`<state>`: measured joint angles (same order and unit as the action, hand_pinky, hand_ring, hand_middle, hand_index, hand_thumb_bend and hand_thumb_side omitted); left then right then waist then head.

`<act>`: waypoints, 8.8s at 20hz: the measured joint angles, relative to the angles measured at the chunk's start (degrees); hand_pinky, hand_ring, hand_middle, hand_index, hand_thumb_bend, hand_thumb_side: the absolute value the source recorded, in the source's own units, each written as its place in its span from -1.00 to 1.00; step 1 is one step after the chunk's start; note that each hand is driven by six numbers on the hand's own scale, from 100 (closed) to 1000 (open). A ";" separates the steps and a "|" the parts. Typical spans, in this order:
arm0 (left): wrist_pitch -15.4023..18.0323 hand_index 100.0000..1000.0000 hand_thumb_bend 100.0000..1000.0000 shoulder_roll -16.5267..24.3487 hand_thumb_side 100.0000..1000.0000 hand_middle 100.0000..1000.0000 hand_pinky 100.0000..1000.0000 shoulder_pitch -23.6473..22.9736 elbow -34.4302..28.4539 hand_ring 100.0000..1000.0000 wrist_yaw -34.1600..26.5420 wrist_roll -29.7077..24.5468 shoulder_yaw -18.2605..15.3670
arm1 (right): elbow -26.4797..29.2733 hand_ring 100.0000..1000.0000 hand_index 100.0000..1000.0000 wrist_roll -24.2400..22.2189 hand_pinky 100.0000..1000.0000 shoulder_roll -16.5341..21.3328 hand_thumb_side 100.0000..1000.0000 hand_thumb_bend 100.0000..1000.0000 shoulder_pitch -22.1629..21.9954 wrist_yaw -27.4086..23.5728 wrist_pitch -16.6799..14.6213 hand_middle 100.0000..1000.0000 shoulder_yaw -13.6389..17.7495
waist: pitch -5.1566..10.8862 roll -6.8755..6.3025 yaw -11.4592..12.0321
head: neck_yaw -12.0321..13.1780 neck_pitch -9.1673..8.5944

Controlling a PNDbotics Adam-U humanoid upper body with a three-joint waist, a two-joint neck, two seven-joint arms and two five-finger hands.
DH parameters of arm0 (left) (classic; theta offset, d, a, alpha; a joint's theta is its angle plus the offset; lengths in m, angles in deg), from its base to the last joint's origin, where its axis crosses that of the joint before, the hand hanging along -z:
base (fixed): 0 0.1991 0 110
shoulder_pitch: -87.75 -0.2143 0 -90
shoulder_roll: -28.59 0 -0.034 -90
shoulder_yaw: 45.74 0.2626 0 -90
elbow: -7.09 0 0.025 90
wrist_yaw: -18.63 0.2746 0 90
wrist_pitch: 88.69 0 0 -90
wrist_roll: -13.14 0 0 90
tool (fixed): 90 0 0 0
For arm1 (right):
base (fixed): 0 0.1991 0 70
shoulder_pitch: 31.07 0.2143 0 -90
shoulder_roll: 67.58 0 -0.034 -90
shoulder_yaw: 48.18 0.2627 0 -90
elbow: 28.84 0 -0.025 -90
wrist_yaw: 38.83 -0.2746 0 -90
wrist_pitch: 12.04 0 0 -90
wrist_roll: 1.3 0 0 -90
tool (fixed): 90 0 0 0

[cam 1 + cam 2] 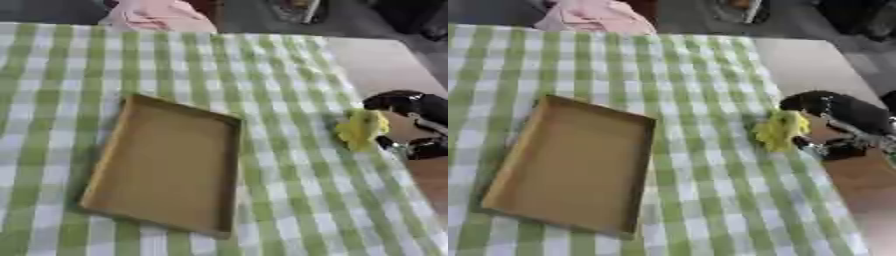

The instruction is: Pick up objects on the table and place them in the box.

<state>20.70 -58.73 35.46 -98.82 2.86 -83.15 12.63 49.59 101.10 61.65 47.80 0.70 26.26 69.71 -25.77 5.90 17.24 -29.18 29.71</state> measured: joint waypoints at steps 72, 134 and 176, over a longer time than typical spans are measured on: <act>-1.57 -0.09 -1.00 0.93 0.22 0.55 0.29 -0.99 -0.21 0.51 -0.67 -0.38 -1.43 | 6.21 0.15 0.41 13.12 0.30 -3.91 -0.87 -1.00 -4.57 7.40 7.08 0.06 1.07 | 0.68 0.45 -1.34 | -0.43 1.52; -2.86 0.17 -0.68 -4.40 -0.41 0.45 0.24 6.19 -7.86 0.43 4.42 14.44 10.97 | 32.71 0.16 0.40 -11.64 0.25 -4.65 -0.82 -1.00 21.47 -8.91 12.18 0.08 -24.30 | 11.31 -1.22 3.82 | -3.12 10.61; -3.68 0.17 -0.70 -10.23 -0.33 0.46 0.28 9.74 -7.87 0.44 2.58 13.21 13.38 | 20.74 0.55 0.65 -16.35 0.54 -13.71 -0.32 -0.68 28.74 4.51 7.90 0.48 -31.50 | 9.67 0.92 9.56 | -9.46 10.81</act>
<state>17.02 -68.96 45.21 -106.69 5.44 -69.94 26.00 70.34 84.75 47.94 76.54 5.20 34.16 38.21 -16.11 6.82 26.80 -38.64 40.52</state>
